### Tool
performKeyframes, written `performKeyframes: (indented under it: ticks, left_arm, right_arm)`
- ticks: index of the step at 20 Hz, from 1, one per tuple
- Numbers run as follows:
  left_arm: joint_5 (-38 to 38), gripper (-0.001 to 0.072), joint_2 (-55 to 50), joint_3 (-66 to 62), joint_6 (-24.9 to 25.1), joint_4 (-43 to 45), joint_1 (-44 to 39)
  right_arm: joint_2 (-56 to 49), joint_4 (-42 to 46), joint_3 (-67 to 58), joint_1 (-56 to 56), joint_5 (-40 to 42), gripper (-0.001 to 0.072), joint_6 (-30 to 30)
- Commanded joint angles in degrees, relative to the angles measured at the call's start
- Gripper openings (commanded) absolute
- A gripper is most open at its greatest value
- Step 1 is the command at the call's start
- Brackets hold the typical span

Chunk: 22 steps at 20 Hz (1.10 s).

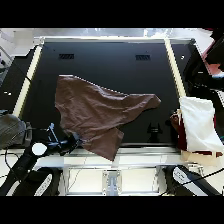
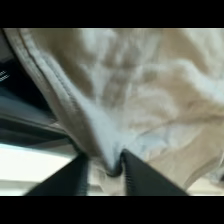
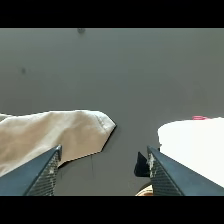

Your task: Fold the shirts.

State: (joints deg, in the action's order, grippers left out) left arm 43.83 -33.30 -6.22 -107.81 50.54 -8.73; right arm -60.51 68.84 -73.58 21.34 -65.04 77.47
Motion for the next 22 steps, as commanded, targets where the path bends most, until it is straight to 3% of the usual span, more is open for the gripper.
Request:
performKeyframes:
  ticks: [1,2,3,7,9,11,14,19,20,21,22]
  left_arm:
    - [-3.82,0.0118,-0.20,0.00,-0.17,-1.01,-0.11]
    - [-4.09,0.0039,-0.20,0.00,-0.13,-2.23,-0.11]
    - [-4.22,0.0014,-0.20,0.00,0.72,-4.33,-0.11]
    - [-4.20,0.0013,-0.04,-0.09,3.69,-9.46,-0.09]
    - [-4.22,0.0013,0.55,-0.22,3.69,-9.46,-0.09]
    - [-4.20,0.0013,1.66,-0.24,3.67,-9.49,-0.09]
    - [-4.22,0.0013,3.91,-0.24,3.65,-9.49,-0.07]
    - [-4.24,0.0013,5.03,-0.24,3.63,-9.44,-0.07]
    - [-4.50,0.0012,5.03,-0.24,3.63,-9.46,-0.07]
    - [-4.85,0.0013,5.03,-0.24,3.63,-9.46,-0.07]
    - [-5.40,0.0013,5.03,-0.24,3.63,-9.49,-0.07]
  right_arm:
    - [0.02,-0.04,0.02,0.04,0.00,0.0601,-0.17]
    - [0.02,-0.09,0.02,0.04,-0.02,0.0601,-0.15]
    - [0.02,-0.37,0.02,0.04,-0.15,0.0601,-0.13]
    - [-1.44,-3.91,5.53,-0.66,-1.18,0.0600,0.00]
    - [-4.50,-4.66,13.49,-1.95,2.91,0.0600,2.86]
    - [-9.42,-11.89,19.58,-2.56,9.88,0.0600,4.09]
    - [-19.54,-23.58,20.94,-3.28,10.60,0.0601,1.75]
    - [-28.00,-30.91,20.59,-8.85,20.15,0.0599,-0.02]
    - [-28.65,-31.30,20.24,-9.99,21.44,0.0565,-0.02]
    - [-28.96,-31.01,20.00,-10.91,22.64,0.0484,-0.02]
    - [-28.96,-31.01,20.00,-11.41,24.00,0.0477,-0.02]
